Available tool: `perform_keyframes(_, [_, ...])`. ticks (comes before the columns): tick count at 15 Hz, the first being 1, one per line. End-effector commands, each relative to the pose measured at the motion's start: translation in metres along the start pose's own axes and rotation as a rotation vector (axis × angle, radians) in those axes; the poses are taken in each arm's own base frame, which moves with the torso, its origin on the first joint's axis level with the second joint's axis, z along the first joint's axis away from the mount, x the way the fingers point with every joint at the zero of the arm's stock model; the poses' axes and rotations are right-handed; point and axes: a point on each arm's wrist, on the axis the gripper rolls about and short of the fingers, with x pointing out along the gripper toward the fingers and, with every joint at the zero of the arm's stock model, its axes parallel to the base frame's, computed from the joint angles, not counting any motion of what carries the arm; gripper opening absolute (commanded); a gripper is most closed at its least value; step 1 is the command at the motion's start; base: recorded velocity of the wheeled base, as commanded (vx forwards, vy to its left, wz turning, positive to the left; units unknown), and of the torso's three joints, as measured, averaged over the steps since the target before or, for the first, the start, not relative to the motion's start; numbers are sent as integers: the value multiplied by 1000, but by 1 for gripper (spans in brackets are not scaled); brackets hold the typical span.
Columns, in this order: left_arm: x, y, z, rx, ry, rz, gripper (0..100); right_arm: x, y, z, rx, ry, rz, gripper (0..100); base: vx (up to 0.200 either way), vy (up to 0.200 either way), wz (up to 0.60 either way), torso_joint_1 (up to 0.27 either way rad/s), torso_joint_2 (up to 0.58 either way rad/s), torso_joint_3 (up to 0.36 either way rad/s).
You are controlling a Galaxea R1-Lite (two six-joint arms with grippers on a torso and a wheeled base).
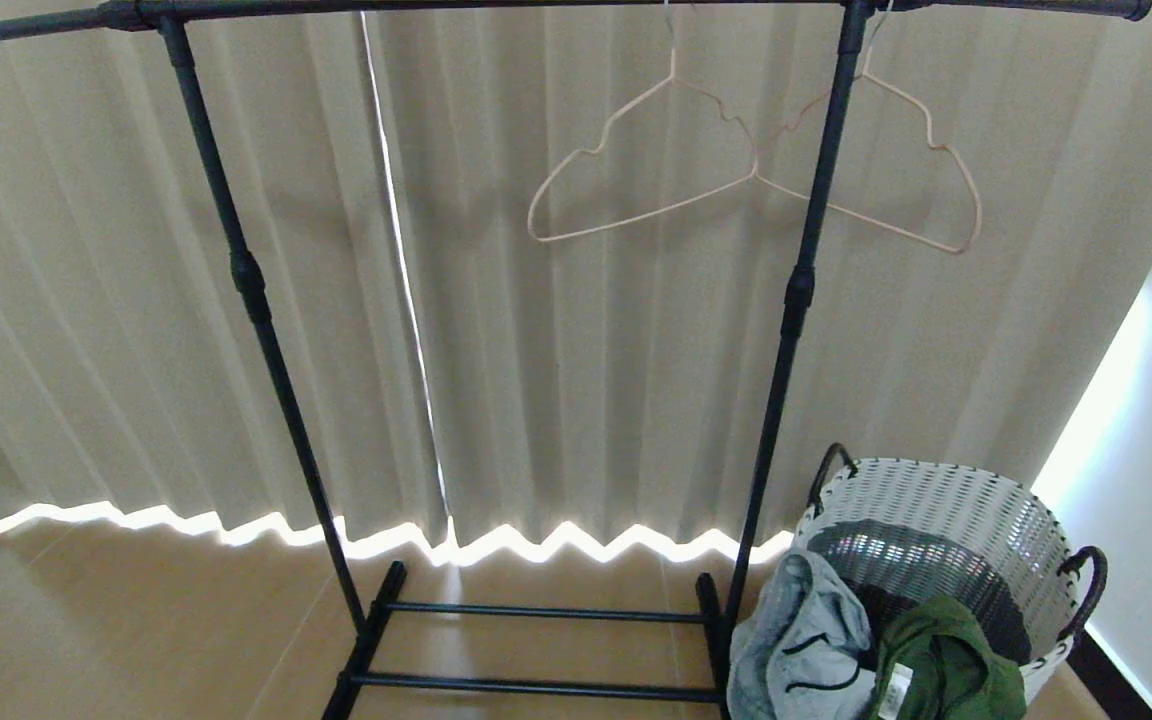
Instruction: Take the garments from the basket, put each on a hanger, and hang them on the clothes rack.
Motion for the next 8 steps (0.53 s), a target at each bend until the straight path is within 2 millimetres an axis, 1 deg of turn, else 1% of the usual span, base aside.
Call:
perform_keyframes(1, [0,0,0,0,0,2,100,0,0,0,0,0,0,100,0,0,0,0,0,0])
perform_keyframes(7, [0,0,0,0,2,2,100,0,0,0,0,0,2,100,0,0,0,0,0,0])
perform_keyframes(8, [0,0,0,0,2,2,100,0,0,0,0,0,2,100,200,0,0,2,2,7])
